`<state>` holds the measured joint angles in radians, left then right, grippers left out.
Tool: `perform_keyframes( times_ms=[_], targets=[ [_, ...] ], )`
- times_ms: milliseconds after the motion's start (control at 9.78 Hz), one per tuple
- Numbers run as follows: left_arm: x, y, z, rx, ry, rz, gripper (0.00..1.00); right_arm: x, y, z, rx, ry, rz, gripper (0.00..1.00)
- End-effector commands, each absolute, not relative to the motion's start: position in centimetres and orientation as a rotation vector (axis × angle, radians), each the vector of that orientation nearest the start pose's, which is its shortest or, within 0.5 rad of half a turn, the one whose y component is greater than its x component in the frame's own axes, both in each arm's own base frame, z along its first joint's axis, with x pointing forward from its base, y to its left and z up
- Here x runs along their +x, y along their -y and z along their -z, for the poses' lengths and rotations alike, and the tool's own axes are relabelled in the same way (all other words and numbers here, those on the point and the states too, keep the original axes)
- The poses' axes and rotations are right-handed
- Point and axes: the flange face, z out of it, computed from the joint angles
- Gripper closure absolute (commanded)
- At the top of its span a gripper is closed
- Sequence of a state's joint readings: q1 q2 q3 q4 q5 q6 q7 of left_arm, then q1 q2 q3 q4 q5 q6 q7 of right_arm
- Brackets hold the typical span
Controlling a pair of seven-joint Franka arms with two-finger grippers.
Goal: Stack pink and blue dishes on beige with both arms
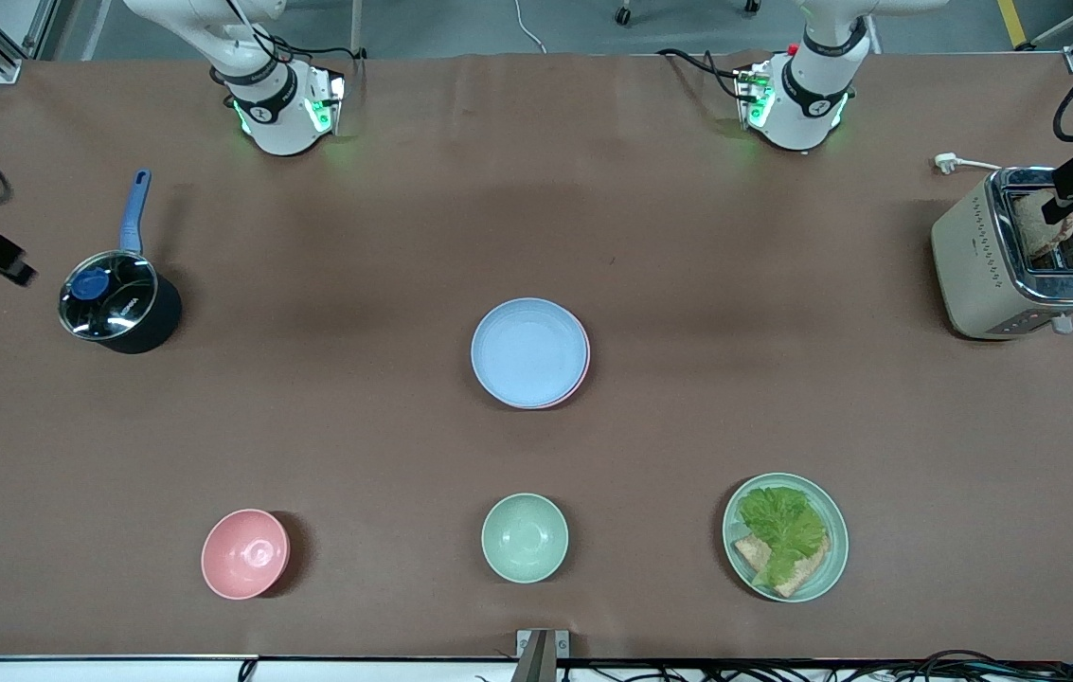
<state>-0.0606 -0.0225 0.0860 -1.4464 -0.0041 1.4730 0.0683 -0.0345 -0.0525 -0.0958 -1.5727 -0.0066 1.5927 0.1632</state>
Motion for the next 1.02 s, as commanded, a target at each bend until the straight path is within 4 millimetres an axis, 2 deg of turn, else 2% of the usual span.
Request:
perform_keyframes(
  times_ms=[0, 102, 614, 920],
  targets=[
    [53.7, -1.4, -67.1, -3.144, -0.056, 0.015, 0.00, 53.4, 7.1, -68.6, -3.121, -0.389, 0.089, 0.00],
    [53.7, -1.2, -66.9, -3.144, -0.058, 0.005, 0.00, 54.2, 7.0, -68.5, -3.126, -0.360, 0.092, 0.00],
    [53.5, -1.4, -66.4, -3.151, -0.011, -0.017, 0.00, 53.9, 6.7, -68.3, -3.129, -0.272, 0.063, 0.00],
    [53.5, 0.1, -66.4, -3.145, -0.049, -0.017, 0.00, 53.9, 6.3, -68.2, -3.134, -0.256, 0.051, 0.00]
  ],
)
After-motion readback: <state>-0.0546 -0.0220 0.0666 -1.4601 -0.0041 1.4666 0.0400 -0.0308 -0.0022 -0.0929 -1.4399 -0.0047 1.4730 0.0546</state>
